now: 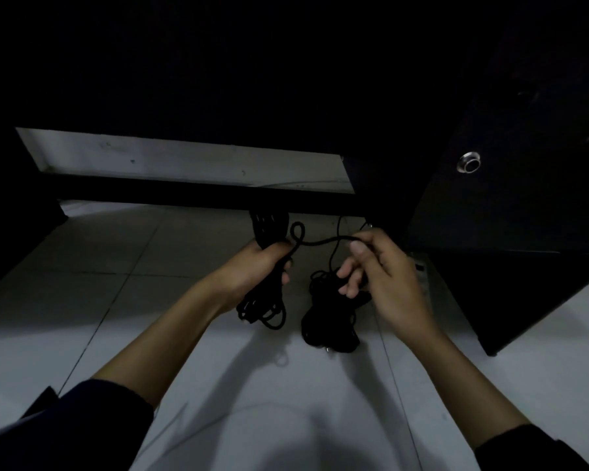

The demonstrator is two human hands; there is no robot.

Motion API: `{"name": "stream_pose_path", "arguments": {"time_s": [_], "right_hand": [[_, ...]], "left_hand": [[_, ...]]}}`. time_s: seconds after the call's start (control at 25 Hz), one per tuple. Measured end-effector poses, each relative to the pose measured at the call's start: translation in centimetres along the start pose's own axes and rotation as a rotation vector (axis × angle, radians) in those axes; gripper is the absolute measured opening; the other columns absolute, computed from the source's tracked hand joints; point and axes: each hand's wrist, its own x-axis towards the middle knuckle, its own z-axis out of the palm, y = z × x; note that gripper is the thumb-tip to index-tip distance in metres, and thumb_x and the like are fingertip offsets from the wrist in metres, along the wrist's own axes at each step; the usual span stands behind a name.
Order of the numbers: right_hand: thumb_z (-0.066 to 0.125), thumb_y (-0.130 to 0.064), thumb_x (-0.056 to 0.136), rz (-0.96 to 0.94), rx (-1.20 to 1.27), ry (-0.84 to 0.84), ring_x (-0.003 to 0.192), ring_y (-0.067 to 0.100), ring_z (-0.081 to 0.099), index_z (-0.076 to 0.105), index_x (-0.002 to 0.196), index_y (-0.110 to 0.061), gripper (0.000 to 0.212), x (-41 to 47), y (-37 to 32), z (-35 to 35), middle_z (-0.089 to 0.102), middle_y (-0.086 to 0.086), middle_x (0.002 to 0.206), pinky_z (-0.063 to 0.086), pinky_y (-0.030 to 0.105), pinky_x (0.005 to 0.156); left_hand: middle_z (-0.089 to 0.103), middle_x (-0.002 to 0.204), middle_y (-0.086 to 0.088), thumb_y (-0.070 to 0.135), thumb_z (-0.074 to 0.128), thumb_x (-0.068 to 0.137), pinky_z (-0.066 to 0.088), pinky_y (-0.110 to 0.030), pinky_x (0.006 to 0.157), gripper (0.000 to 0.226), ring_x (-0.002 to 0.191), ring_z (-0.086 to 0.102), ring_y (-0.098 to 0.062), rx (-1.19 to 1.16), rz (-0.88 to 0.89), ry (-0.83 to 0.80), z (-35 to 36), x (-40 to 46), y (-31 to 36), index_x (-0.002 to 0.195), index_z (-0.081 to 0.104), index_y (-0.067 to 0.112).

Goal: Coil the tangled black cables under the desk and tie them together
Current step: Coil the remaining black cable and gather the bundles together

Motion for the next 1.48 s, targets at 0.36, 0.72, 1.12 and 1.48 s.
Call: {"name": "stream_pose_path", "arguments": {"time_s": [0.36,0.72,1.12,1.48], "right_hand": [[0.041,-0.018,0.103,0.096,0.206,0.176,0.04,0.014,0.049,0.054,0.096,-0.016,0.015,0.4,-0.6,0.9,0.064,0.007,0.062,0.053,0.034,0.052],[0.049,-0.03,0.099,0.037,-0.159,0.085,0.073,0.003,0.057,0.064,0.083,-0.031,0.022,-0.6,-0.2,3.9,0.063,-0.009,0.079,0.041,0.015,0.066],[0.042,-0.022,0.103,0.349,0.382,0.218,0.032,0.001,0.038,0.059,0.084,-0.013,0.027,0.7,-1.8,4.6,0.053,0.003,0.054,0.029,0.012,0.036],[0.053,-0.026,0.097,-0.164,-0.31,-0.018,0.06,0.009,0.055,0.054,0.094,-0.017,0.01,-2.0,-0.5,5.4,0.052,-0.01,0.064,0.037,0.017,0.049]], "left_hand": [[0.044,0.066,0.004,0.037,0.057,0.087,0.036,-0.023,0.064,0.025,0.06,0.043,-0.009,-0.284,0.162,-0.066,-0.7,-0.3,-0.6,0.08,0.048,0.015],[0.044,0.056,0.003,0.042,0.049,0.095,0.038,-0.024,0.06,0.033,0.052,0.044,-0.009,-0.528,0.178,0.046,3.1,-0.5,1.7,0.075,0.049,0.016],[0.048,0.056,0.001,0.013,0.051,0.096,0.04,-0.02,0.055,0.022,0.055,0.045,-0.009,-0.454,0.232,0.014,4.1,-0.8,1.1,0.075,0.06,0.013],[0.067,0.076,-0.001,0.04,0.051,0.095,0.052,-0.022,0.07,0.032,0.081,0.068,-0.013,-0.503,0.156,0.168,1.6,-0.5,0.6,0.079,0.06,0.013]]}}
